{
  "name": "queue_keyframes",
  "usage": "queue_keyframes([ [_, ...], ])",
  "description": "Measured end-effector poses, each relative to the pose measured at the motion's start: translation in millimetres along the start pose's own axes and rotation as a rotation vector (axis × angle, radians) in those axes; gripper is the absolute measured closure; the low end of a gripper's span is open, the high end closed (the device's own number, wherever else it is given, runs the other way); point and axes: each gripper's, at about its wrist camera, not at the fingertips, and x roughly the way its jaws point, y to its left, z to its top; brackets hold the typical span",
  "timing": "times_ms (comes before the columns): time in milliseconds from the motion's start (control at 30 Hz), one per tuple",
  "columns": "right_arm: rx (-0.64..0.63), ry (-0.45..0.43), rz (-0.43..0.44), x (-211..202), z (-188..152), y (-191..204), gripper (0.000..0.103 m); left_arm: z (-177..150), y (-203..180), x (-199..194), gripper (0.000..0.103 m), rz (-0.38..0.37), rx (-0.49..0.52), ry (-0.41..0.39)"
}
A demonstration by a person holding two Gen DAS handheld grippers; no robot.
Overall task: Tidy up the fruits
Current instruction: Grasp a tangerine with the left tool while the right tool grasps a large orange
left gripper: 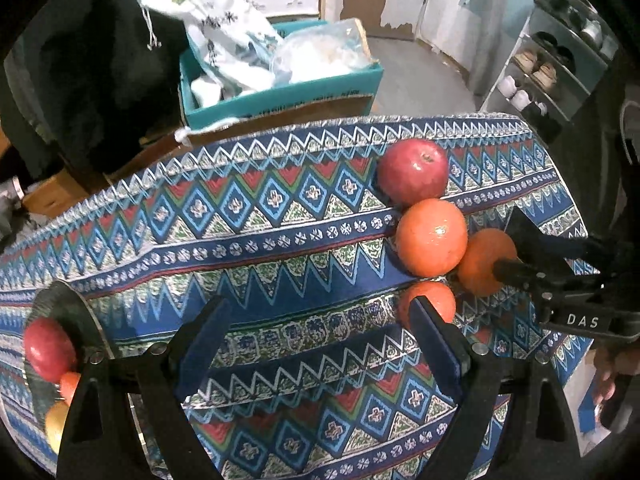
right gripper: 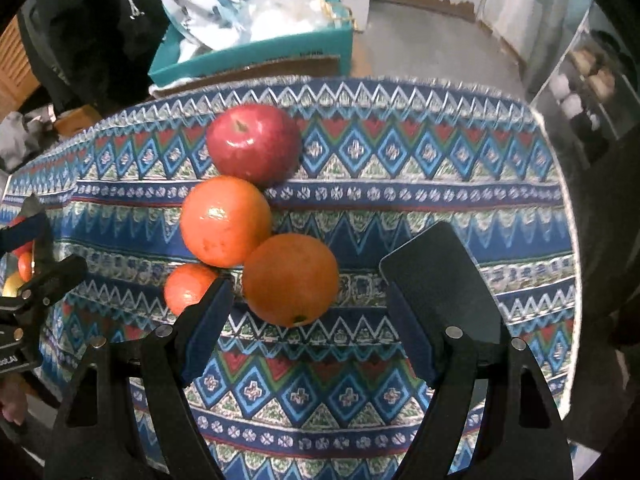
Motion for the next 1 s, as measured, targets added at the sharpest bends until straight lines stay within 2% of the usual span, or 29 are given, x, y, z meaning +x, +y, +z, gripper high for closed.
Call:
queue_keyframes([
  [500,-0.019,0.064,0.026,40,0,9,0.025,3,-3,32,0.012,-0.028,-0.012,0.048],
  [567,-0.021,0.072,0.035,44,-1,10,0.029,4,-5,32,0.012,-0.038,-0.012,0.05],
  [600,-0.02,0.078,0.05,47,-2,11,0.036,4,-7,33,0.012,-0.045,-0.011,0.052],
  [633,-0.017,0.078,0.054,47,-3,12,0.038,4,-8,33,0.012,-0.048,-0.01,0.053],
  [767,-0.004,0.057,0.038,46,-6,10,0.04,3,-17,34,0.012,-0.07,0.004,0.056],
  [1000,0.095,-0.026,0.01,15,-12,-15,0.04,-1,-35,41,0.012,-0.107,0.035,0.075],
])
